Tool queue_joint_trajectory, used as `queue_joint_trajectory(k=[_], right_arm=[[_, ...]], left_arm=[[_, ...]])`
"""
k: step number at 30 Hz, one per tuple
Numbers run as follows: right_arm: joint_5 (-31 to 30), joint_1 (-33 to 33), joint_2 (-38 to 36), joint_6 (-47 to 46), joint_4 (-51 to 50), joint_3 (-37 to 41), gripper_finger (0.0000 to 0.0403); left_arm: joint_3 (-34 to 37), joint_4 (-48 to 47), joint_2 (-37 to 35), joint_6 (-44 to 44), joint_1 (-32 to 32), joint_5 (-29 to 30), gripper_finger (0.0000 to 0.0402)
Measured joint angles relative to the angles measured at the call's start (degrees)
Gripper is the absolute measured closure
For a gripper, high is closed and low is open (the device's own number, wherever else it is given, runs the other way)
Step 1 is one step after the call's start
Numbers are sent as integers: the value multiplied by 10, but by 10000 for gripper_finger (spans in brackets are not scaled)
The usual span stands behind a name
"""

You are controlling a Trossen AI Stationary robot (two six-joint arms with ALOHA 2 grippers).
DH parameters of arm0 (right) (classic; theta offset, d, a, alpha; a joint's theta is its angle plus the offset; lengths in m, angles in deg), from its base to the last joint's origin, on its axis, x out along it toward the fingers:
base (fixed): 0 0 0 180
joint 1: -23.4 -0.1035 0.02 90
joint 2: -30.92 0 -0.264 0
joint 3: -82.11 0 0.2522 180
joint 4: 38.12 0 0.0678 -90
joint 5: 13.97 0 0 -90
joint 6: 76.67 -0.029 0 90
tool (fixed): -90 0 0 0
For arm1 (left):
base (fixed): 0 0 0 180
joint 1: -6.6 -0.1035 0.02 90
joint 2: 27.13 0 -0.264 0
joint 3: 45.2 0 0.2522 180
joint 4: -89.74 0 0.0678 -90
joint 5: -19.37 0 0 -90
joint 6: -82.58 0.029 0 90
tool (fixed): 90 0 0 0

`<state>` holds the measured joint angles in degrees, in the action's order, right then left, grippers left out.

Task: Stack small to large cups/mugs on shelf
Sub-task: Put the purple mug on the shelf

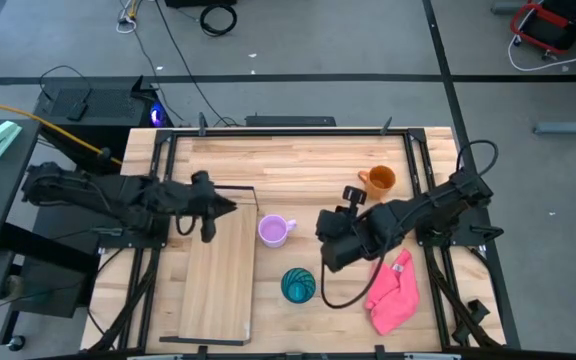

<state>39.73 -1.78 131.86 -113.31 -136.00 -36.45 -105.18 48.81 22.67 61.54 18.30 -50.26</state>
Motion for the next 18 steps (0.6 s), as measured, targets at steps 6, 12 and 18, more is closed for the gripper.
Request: queue_joint_trajectory(k=[6, 12, 18], right_arm=[[-12, -5, 0, -58, -26, 0, 334], [-14, -5, 0, -73, -29, 0, 334], [-13, -5, 0, -84, -32, 0, 334]], left_arm=[[-1, -13, 49, -28, 45, 17, 343], [0, -5, 119, 26, 26, -14, 325], [0, 37, 173, 39, -39, -71, 298]])
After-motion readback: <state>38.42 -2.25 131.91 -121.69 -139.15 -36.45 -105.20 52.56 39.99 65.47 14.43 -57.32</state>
